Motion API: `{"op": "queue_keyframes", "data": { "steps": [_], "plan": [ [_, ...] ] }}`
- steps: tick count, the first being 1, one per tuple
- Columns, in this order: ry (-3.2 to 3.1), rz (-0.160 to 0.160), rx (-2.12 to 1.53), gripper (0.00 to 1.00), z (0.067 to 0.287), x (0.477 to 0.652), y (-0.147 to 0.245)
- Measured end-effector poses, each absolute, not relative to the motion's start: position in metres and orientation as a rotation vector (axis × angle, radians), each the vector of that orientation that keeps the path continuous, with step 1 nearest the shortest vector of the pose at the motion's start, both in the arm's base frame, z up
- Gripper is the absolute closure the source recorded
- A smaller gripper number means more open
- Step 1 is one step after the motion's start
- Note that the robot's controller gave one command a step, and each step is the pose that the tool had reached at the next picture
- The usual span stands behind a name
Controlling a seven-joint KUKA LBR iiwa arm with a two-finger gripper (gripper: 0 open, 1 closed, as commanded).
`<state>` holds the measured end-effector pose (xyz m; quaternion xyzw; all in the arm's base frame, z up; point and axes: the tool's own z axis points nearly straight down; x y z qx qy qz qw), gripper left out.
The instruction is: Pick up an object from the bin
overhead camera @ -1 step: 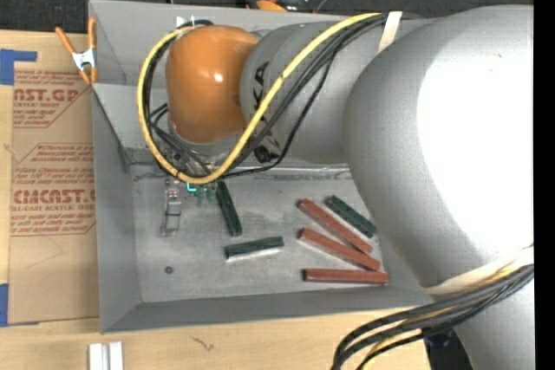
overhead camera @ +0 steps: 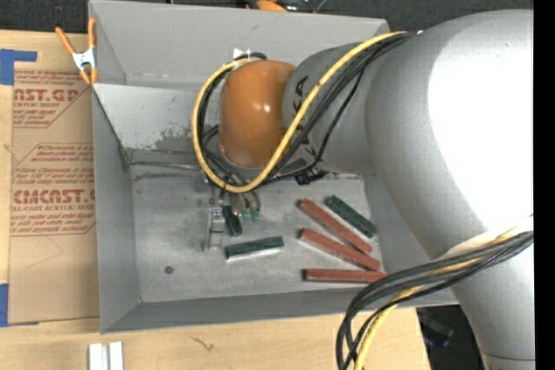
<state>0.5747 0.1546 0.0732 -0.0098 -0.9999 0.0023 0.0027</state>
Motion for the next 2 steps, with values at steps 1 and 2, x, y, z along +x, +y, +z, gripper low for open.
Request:
{"op": "queue_keyframes", "data": {
  "steps": [1, 2],
  "plan": [
    [-3.119, 0.004, -0.346, 0.0, 0.069, 0.5109, 0.0876],
    [-3.122, -0.001, -0.342, 1.0, 0.0694, 0.5118, 0.0896]
  ]
}}
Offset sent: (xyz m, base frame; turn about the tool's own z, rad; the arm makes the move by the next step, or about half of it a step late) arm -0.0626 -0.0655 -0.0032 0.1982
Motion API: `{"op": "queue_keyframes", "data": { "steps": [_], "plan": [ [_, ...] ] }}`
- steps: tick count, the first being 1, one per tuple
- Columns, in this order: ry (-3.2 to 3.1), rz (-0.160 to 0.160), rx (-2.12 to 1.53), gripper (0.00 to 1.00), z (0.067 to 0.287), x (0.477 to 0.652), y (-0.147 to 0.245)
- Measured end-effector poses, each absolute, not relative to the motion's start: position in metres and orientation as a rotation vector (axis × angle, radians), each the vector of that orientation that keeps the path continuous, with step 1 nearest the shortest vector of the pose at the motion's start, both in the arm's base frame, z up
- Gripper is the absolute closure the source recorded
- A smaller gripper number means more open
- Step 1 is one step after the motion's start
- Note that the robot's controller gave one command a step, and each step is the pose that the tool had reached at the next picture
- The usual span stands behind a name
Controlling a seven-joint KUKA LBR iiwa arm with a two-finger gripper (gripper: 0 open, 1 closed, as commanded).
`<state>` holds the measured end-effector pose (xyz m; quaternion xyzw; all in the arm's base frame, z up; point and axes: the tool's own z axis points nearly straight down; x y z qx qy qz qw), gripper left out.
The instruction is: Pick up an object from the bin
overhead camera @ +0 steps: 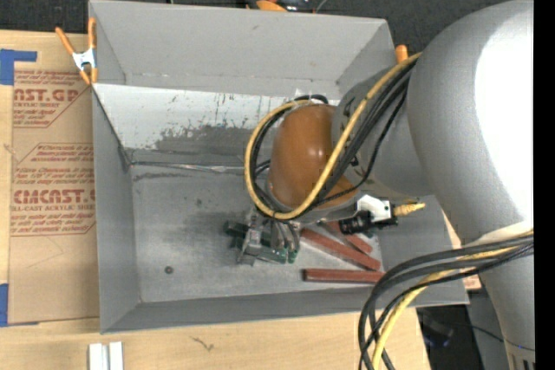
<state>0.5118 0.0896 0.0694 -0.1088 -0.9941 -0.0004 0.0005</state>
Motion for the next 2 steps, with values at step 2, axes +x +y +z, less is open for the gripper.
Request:
{"op": "queue_keyframes", "data": {
  "steps": [2],
  "plan": [
    [-3.137, -0.003, -0.309, 1.0, 0.3, 0.521, 0.067]
  ]
}}
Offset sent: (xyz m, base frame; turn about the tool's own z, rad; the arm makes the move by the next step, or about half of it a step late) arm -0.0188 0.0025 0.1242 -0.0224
